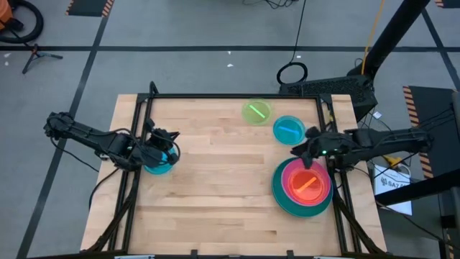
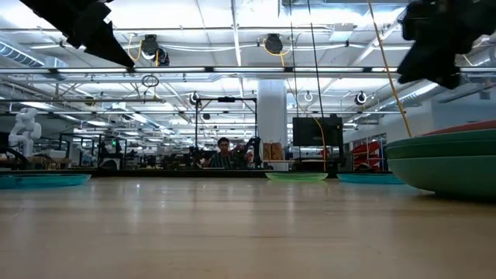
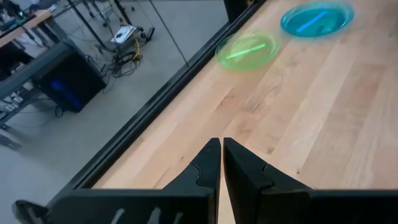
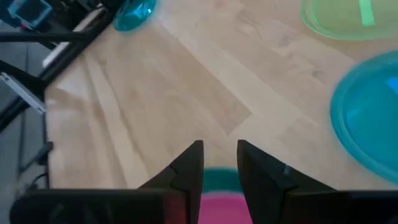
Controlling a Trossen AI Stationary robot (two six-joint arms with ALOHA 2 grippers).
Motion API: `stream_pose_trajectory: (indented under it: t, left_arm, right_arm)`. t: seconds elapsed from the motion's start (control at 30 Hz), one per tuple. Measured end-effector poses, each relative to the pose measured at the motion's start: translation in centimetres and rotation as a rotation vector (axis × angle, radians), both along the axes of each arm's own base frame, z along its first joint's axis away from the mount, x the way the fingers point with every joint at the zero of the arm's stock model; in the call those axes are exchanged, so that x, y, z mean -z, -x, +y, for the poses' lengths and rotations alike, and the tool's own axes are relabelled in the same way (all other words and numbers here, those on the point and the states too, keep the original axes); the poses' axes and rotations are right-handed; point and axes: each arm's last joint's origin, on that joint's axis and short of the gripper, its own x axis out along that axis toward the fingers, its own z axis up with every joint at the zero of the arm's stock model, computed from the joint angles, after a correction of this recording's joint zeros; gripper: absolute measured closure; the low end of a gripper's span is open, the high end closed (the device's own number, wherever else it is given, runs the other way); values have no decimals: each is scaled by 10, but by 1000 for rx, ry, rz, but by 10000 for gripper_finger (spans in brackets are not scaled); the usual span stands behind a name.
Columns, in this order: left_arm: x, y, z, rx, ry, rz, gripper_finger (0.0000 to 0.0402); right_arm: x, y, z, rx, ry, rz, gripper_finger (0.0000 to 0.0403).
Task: Stack plastic plates
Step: Stack the right light blue plate on top of the orange plate
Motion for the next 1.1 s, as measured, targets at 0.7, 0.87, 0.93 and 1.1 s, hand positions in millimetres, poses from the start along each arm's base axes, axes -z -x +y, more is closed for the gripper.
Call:
stream_pose_trajectory:
  t: [0.7, 0.87, 0.93, 1.1]
  left_arm:
    - [-7, -7, -2, 67, -65, -20, 376]
    - [-7, -7, -2, 67, -65, -19, 376]
    - [-7, -7, -2, 67, -65, -18, 376]
    - [-6, -6, -2, 68, -71, 1, 376]
  right_arm:
    - [10, -96, -53, 226, 90, 574, 312]
    - [15, -119, -75, 235, 85, 708, 288]
    - [17, -131, -83, 233, 84, 741, 274]
    - [25, -152, -100, 246, 62, 847, 247]
